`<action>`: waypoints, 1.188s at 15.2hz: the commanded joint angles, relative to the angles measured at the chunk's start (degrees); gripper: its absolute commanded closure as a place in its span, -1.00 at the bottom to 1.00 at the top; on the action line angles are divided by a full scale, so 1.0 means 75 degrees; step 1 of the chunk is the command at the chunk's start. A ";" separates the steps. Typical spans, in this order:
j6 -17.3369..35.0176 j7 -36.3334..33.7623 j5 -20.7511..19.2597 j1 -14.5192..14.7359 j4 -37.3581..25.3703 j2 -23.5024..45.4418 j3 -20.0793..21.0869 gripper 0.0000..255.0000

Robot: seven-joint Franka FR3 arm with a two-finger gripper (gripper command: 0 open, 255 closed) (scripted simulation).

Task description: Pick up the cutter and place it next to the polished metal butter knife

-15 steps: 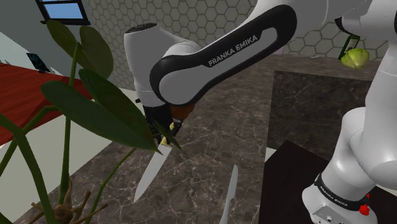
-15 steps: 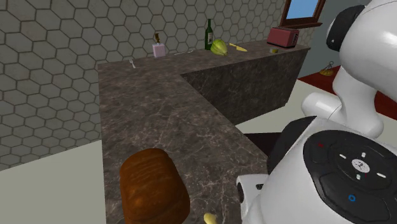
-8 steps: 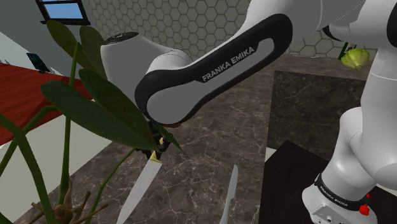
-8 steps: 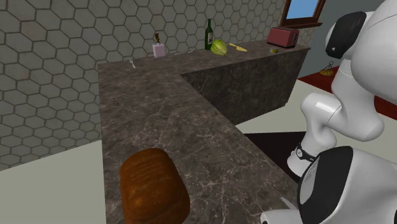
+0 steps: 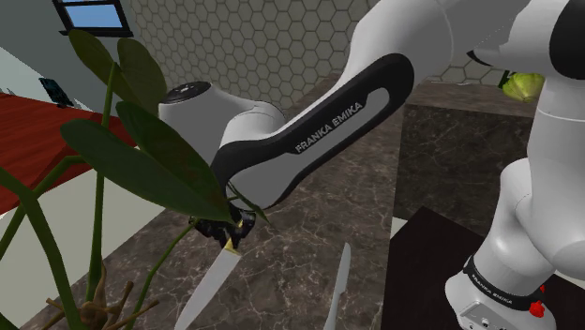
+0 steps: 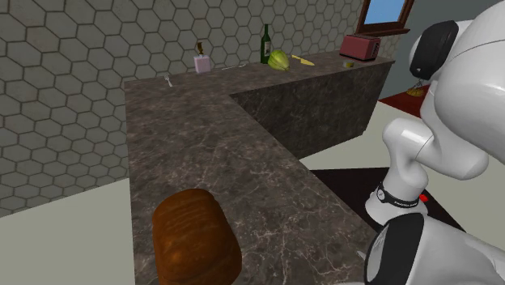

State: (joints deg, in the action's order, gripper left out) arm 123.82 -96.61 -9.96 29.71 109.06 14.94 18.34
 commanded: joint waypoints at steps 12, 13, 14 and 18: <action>0.0342 -0.0054 -0.0091 0.0003 0.0180 0.0169 -0.0031 -1.00; 0.0324 -0.0049 -0.0089 0.0003 0.0159 0.0171 -0.0031 -1.00; 0.0326 -0.0049 -0.0088 0.0002 0.0165 0.0166 -0.0031 -1.00; -0.0114 0.0015 0.0036 0.0000 -0.0051 -0.0073 0.0024 -1.00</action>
State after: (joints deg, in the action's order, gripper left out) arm 124.25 -96.70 -9.94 29.72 109.61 14.75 18.43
